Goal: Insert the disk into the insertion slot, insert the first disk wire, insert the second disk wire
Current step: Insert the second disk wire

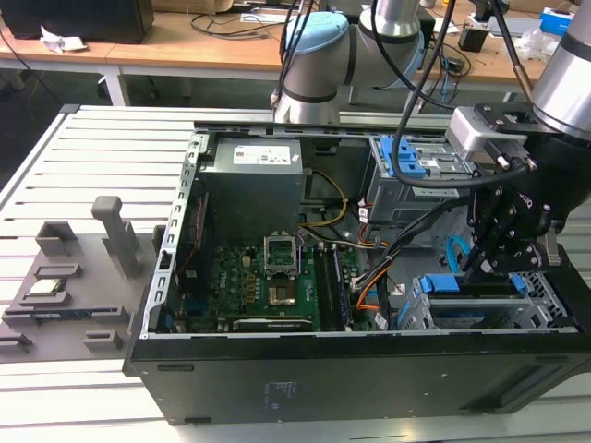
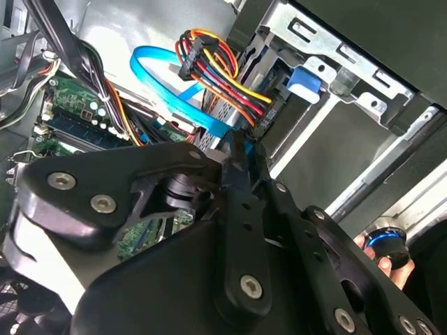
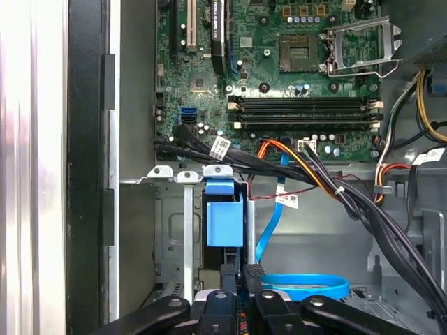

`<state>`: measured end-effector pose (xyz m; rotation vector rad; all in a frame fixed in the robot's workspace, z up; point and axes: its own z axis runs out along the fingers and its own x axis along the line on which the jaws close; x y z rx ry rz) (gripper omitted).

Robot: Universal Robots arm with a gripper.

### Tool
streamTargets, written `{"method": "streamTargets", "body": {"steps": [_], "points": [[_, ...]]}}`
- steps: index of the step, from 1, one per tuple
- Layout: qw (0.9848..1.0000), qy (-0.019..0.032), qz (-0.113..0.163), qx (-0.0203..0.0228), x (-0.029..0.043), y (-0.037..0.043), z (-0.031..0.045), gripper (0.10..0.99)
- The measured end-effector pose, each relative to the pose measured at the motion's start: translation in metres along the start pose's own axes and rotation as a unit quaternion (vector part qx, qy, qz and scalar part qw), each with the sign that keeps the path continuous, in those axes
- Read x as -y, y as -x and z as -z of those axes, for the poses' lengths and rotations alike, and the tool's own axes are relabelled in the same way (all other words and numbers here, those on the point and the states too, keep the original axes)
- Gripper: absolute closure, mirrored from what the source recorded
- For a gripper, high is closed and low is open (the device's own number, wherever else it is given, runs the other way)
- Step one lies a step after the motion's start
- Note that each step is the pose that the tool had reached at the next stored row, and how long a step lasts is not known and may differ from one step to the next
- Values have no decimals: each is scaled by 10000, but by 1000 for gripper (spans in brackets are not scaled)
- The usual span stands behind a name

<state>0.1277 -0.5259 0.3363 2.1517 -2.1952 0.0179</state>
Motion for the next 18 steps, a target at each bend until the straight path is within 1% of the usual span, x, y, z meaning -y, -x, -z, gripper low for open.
{"method": "streamTargets", "body": {"steps": [1, 3, 6, 8, 10, 11, 12, 13, 18], "points": [[10000, 1, 0, -6, 0, 0, 3, 851], [10000, 0, 0, -10, -1, -1, 14, 851], [10000, 1, 0, 2, -5, -6, 119, 851], [10000, 0, 0, 3, -10, 6, 233, 851], [10000, 0, 0, 3, -13, 15, 313, 859], [10000, 0, 0, 3, -16, 21, 377, 980], [10000, 0, 0, 3, -18, 22, 435, 980], [10000, 0, 0, 5, -19, 21, 450, 980], [10000, 0, 0, 5, -19, 21, 452, 980]]}}
